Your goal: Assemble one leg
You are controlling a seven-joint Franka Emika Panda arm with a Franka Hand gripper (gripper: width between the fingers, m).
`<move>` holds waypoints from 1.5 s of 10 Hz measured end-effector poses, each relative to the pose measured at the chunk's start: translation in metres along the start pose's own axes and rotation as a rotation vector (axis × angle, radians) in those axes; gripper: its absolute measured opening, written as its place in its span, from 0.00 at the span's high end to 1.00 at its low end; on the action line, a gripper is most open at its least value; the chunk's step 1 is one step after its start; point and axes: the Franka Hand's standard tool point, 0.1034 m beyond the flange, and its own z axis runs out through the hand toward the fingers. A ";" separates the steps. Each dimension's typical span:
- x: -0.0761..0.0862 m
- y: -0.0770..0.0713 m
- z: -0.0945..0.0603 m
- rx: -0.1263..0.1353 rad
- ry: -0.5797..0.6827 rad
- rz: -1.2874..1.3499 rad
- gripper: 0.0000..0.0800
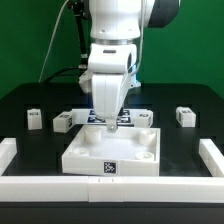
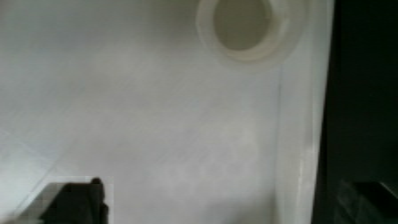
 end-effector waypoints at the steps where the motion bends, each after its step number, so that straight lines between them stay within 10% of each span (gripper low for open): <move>1: 0.001 -0.007 0.013 0.010 0.002 0.001 0.19; 6: 0.002 -0.020 0.036 0.031 0.005 0.019 0.19; 8: 0.002 -0.020 0.035 0.031 0.005 0.038 0.52; 9: 0.002 -0.020 0.035 0.031 0.005 0.039 0.52; 11: 0.002 -0.019 0.035 0.028 0.006 0.039 0.92; 15: 0.002 -0.017 0.033 0.020 0.007 0.040 0.92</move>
Offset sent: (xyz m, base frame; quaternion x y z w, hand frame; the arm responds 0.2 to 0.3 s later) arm -0.0126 0.0052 -0.0248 0.0106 0.0056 0.0073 0.9999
